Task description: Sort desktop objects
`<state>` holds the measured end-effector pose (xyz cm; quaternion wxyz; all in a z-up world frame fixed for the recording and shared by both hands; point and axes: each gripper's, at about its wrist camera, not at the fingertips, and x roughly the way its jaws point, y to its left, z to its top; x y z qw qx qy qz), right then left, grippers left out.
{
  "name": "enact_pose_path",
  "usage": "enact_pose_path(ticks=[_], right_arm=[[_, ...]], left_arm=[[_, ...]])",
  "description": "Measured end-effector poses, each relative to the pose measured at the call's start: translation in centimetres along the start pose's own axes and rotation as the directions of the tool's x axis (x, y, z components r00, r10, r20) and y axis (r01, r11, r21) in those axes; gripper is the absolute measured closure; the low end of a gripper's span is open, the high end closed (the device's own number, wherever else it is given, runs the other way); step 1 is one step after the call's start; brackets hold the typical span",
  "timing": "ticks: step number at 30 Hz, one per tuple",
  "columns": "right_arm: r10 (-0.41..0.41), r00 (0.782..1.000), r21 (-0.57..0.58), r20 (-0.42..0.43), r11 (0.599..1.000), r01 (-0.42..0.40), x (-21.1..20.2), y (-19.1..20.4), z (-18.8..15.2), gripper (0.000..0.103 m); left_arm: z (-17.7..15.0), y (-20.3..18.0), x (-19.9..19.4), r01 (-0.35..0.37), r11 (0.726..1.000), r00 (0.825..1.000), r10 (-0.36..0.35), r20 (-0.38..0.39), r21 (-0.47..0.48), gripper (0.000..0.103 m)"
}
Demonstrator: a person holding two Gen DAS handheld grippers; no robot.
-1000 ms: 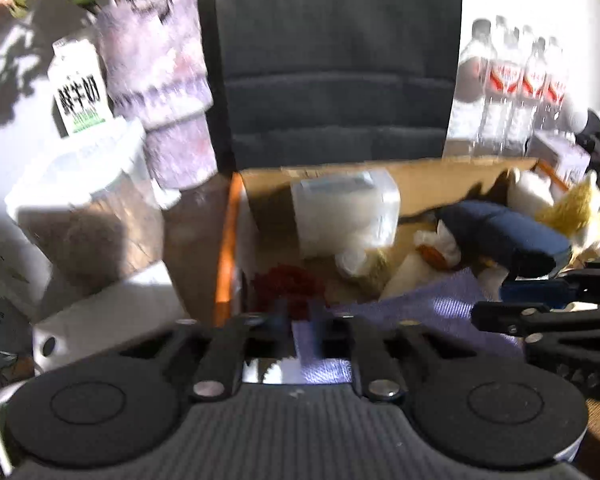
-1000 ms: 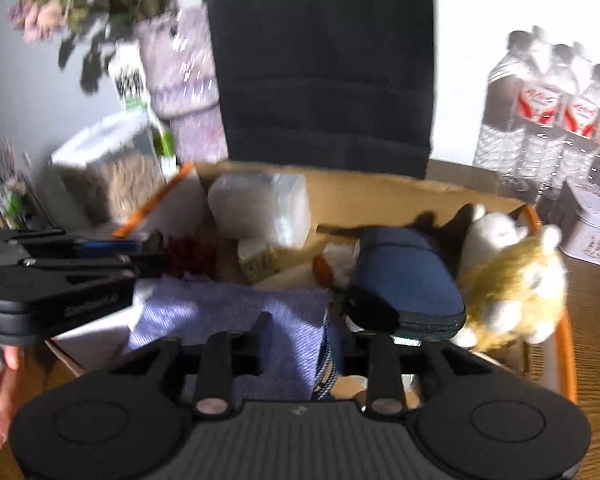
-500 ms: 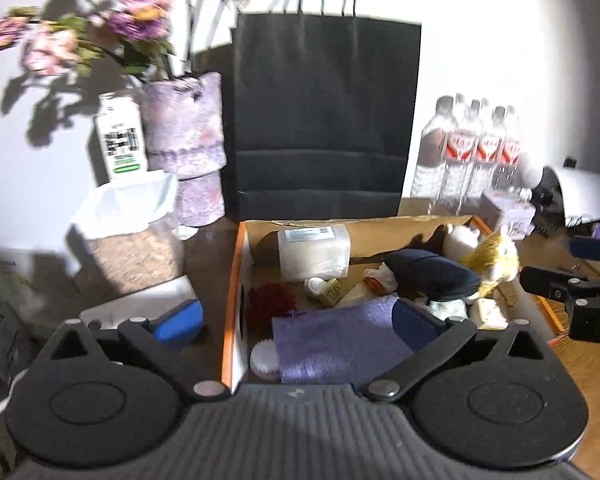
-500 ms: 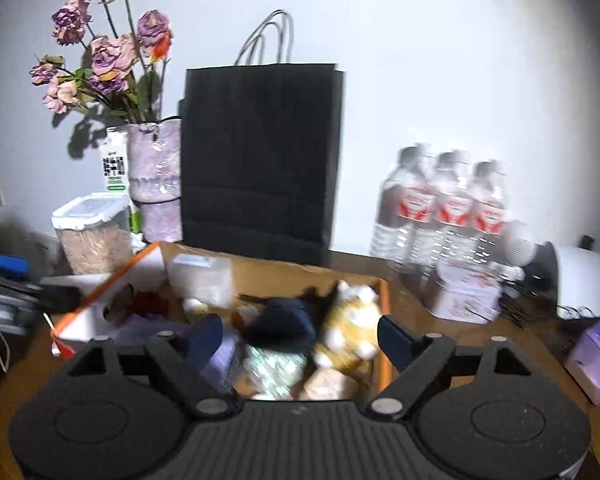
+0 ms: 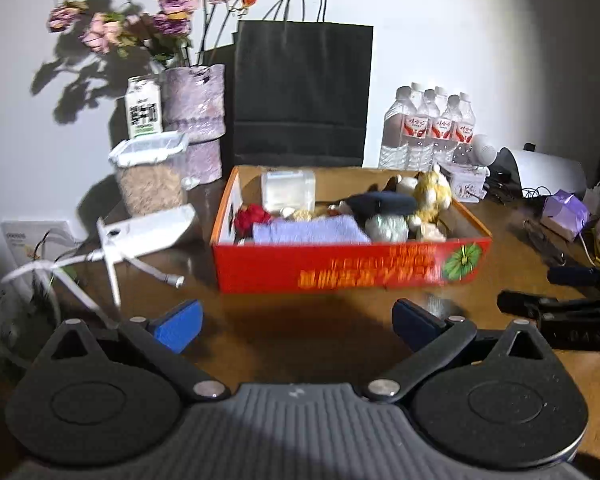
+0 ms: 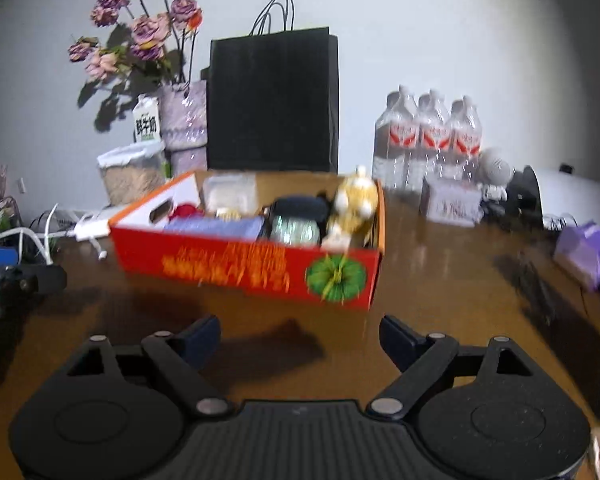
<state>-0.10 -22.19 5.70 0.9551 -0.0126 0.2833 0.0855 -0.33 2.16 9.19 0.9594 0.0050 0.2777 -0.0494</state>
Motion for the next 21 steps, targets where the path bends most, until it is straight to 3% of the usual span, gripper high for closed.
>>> enact_pose_path(ticks=[4, 7, 12, 17, 21], right_arm=[[0.001, 1.0, -0.016, -0.012, 1.0, -0.001, -1.8, 0.9, -3.3, 0.016], [-0.021, 1.0, -0.029, -0.008, 0.999, 0.021, -3.0, 1.7, -5.2, 0.015], [0.022, 0.999, -0.006, -0.035, 1.0, -0.023, -3.3, 3.0, -6.9, 0.013], [-0.029, 0.997, -0.034, -0.065, 0.999, 0.027, -1.8, 4.2, -7.2, 0.012], [-0.044, 0.997, -0.028, -0.071, 0.999, 0.042, -0.8, 4.5, -7.0, 0.004]], left_arm=[[-3.4, -0.2, -1.4, -0.02, 1.0, 1.0, 0.02, 0.003, -0.019, 0.0], [-5.8, -0.4, -2.1, -0.023, 0.999, 0.999, 0.022, -0.03, -0.023, 0.0], [-9.1, -0.4, -2.0, -0.017, 0.999, 0.994, 0.013, -0.109, -0.036, 0.0], [-9.7, -0.2, -1.1, -0.038, 0.998, 0.992, 0.033, -0.125, -0.04, 0.0], [-9.6, -0.6, -0.1, -0.033, 0.999, 0.99, 0.032, -0.136, -0.004, 0.0]])
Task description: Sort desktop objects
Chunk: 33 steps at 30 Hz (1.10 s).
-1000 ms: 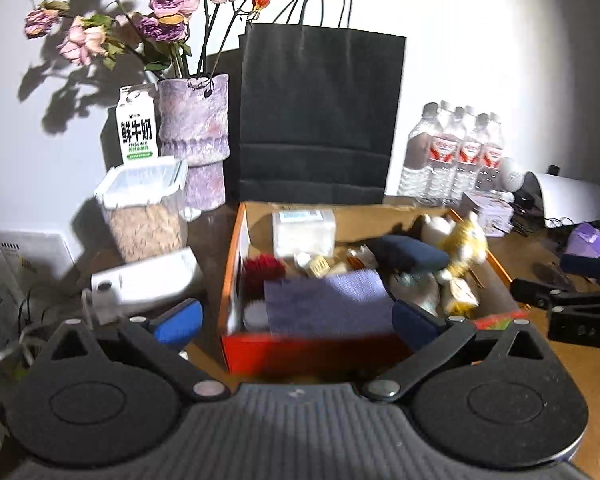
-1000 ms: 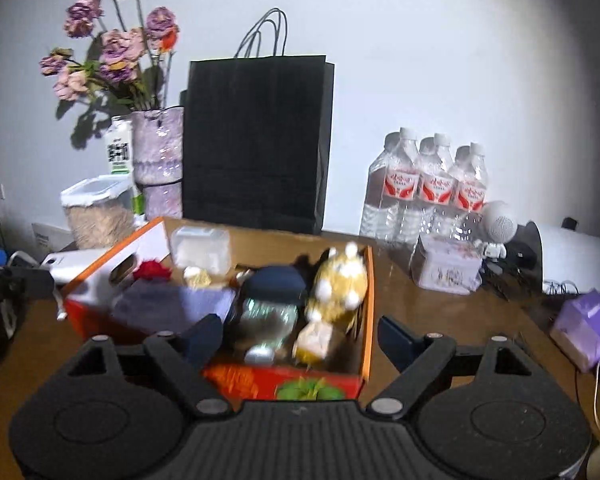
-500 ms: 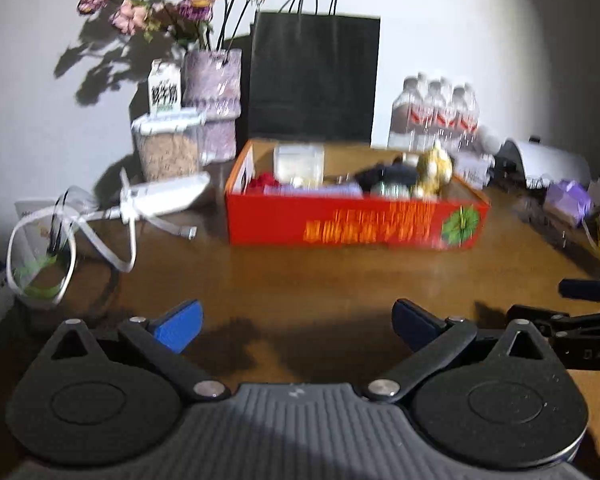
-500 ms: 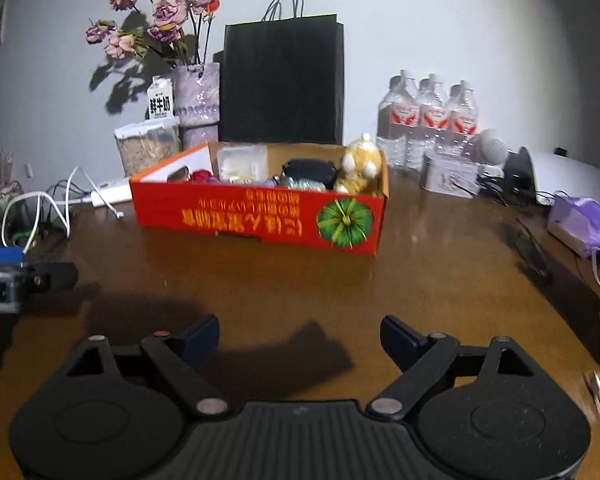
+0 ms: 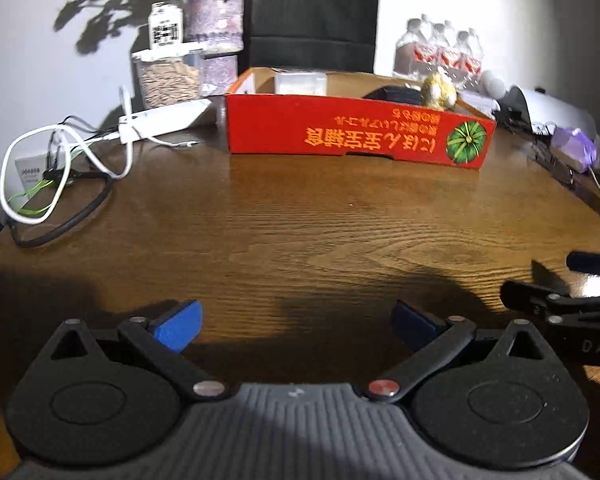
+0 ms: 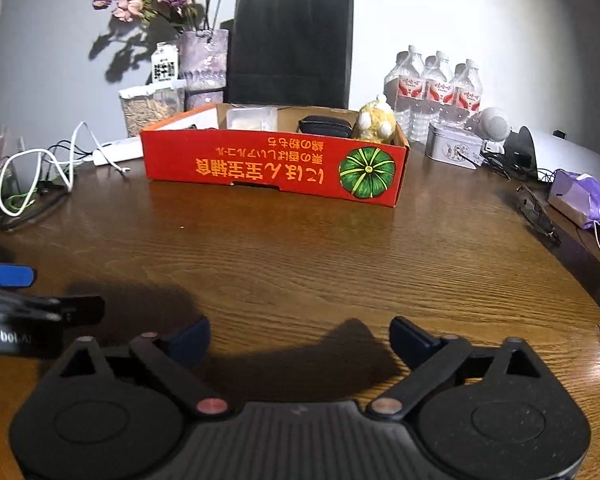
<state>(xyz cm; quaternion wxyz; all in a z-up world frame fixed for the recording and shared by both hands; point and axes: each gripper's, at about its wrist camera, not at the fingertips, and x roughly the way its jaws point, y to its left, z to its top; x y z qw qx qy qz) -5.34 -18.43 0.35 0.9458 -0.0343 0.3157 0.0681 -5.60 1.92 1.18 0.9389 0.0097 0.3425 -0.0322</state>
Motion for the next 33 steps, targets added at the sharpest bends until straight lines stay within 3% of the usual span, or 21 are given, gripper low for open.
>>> enact_pose_path(ticks=[10, 33], right_arm=[[0.009, 0.998, 0.037, -0.061, 0.999, -0.007, 1.7, -0.4, 0.4, 0.0], [-0.031, 0.998, 0.073, -0.062, 0.997, 0.035, 4.1, -0.7, 2.0, 0.0]], left_arm=[[0.4, -0.8, 1.5, 0.01, 1.0, 1.0, -0.009, -0.009, 0.023, 0.0], [1.8, -0.6, 3.4, 0.006, 1.0, 1.0, -0.006, -0.002, 0.023, 0.0]])
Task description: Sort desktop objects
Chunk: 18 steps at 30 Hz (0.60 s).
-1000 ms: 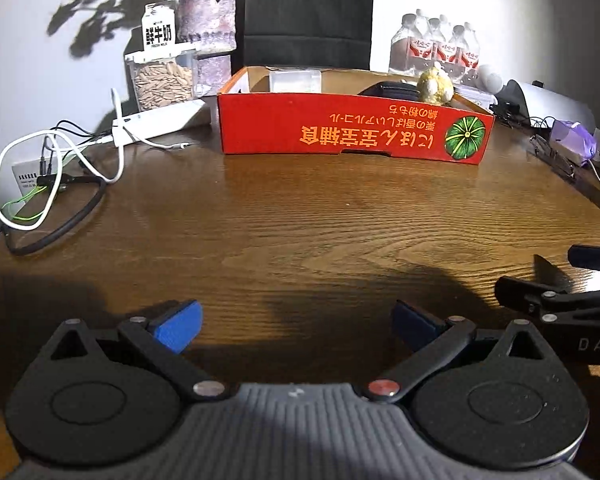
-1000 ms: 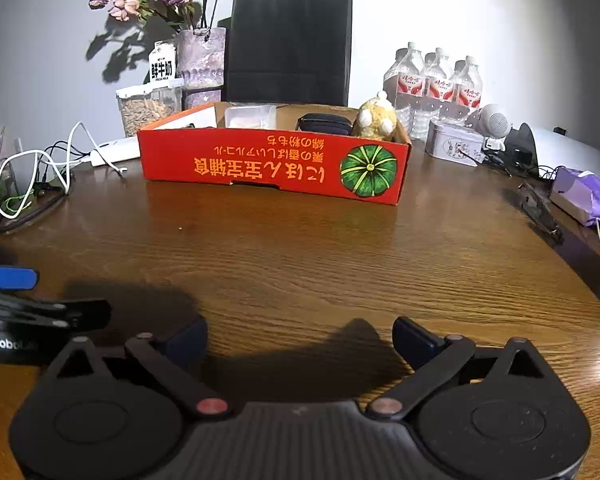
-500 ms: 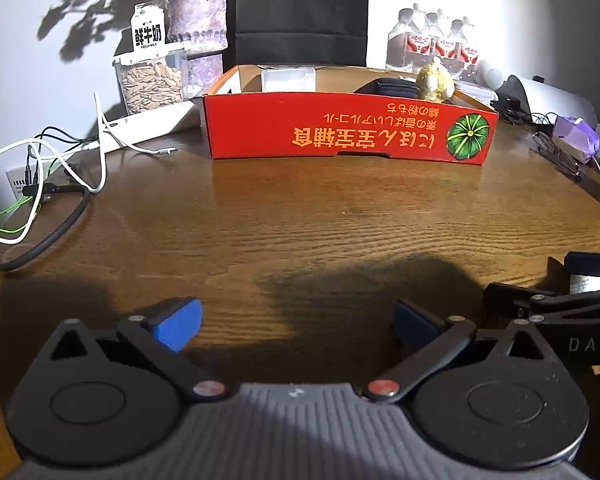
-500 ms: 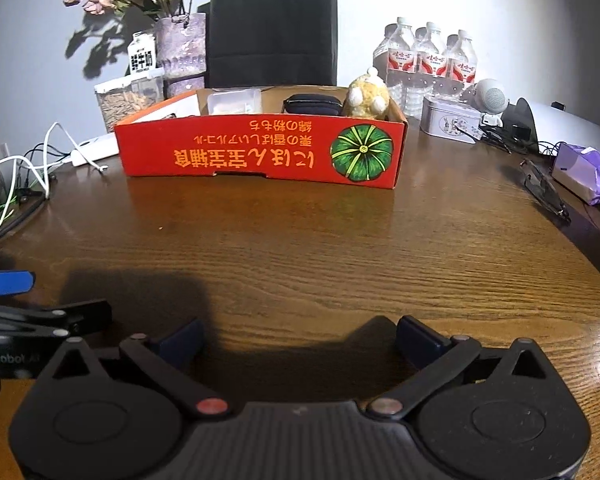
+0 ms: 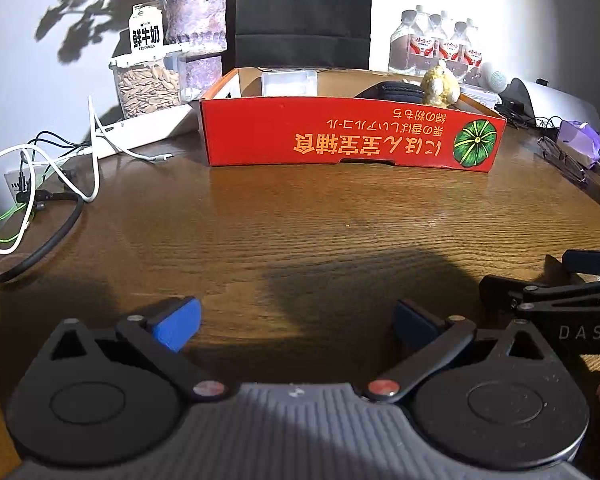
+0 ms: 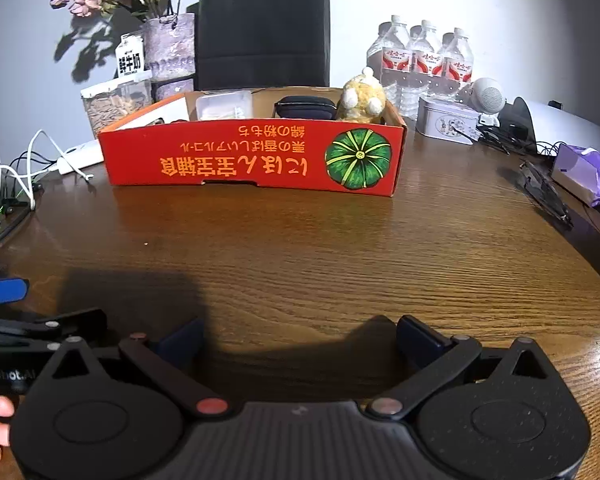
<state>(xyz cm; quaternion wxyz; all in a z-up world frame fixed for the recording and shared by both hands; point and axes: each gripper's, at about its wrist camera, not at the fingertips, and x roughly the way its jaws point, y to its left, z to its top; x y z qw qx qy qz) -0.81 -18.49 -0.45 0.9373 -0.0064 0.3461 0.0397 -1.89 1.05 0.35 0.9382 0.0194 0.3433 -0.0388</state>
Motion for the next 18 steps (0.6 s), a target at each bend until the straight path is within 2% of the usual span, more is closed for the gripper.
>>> enact_pose_path(ticks=[18], right_arm=[[-0.007, 1.0, 0.006, 0.0, 1.0, 0.007, 0.11, 0.0, 0.07, 0.0]], left_arm=[[0.05, 0.0, 0.11, 0.002, 1.0, 1.0, -0.002, -0.001, 0.005, 0.0]])
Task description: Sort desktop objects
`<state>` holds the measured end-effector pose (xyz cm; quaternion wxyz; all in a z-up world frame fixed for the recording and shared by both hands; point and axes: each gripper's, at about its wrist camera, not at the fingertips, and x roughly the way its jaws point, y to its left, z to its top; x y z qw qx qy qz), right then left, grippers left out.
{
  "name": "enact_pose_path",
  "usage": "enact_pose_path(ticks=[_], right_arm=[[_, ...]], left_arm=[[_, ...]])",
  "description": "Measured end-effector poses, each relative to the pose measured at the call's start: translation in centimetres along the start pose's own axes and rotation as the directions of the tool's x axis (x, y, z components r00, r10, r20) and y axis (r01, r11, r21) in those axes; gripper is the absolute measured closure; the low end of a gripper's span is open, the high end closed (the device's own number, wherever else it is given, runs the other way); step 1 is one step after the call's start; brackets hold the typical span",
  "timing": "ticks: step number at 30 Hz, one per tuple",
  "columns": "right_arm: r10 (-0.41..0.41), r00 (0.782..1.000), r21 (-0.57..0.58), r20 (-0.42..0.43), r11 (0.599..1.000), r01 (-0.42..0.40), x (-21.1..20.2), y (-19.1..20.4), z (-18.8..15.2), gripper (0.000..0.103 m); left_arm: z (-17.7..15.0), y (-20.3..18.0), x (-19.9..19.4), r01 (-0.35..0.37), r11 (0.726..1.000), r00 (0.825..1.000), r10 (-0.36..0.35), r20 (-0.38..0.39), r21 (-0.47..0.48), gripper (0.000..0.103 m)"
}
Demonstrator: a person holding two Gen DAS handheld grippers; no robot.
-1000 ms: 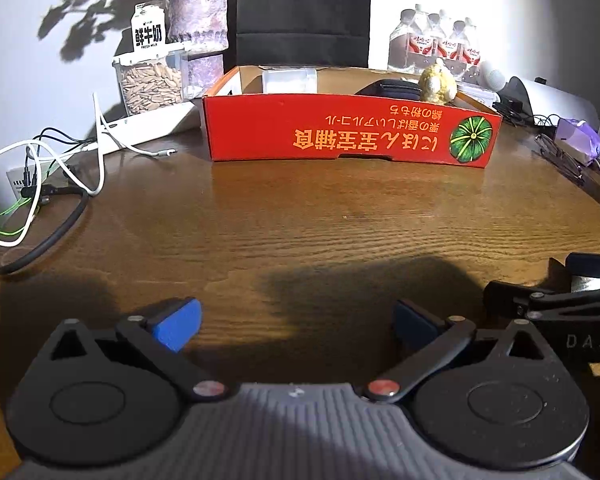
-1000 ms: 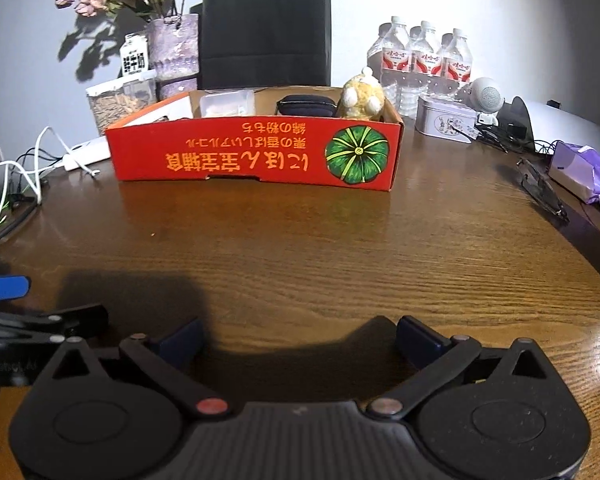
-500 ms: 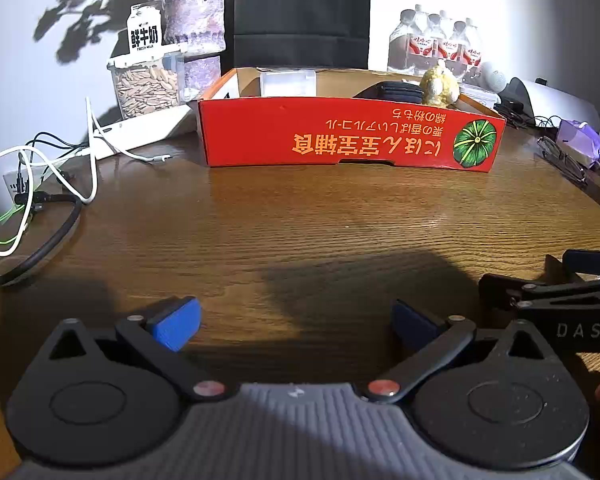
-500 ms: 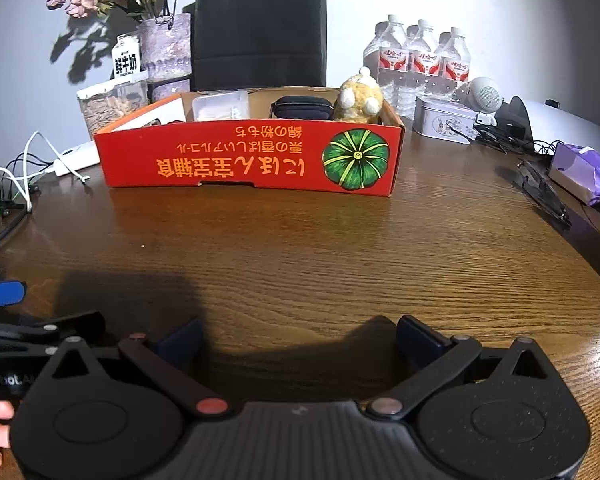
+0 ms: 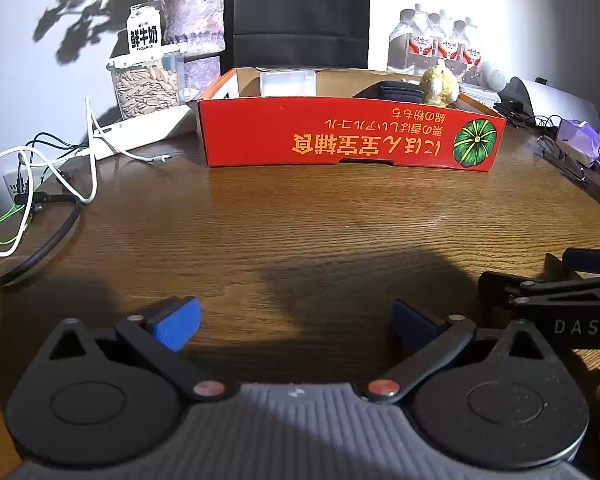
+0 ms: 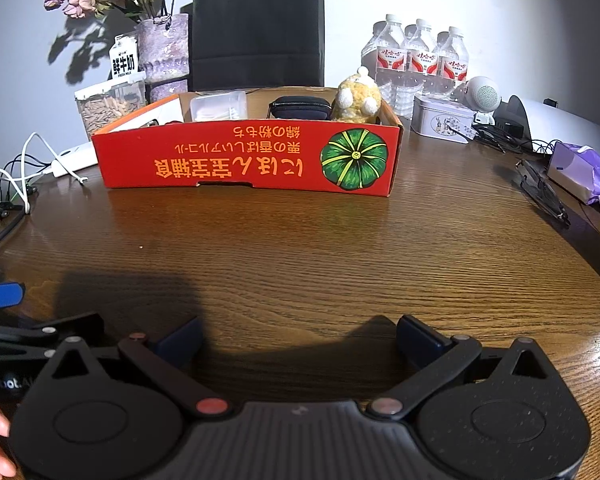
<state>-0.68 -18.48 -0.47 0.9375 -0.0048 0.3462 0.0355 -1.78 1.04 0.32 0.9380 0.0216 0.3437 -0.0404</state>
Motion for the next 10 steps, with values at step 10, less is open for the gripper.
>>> enact_pose_path(ticks=[10], right_arm=[[0.0, 1.0, 0.0, 0.0, 1.0, 0.0, 0.02, 0.0, 0.0, 0.0]], left_arm=[[0.05, 0.0, 0.07, 0.004, 1.0, 1.0, -0.004, 0.0, 0.005, 0.0]])
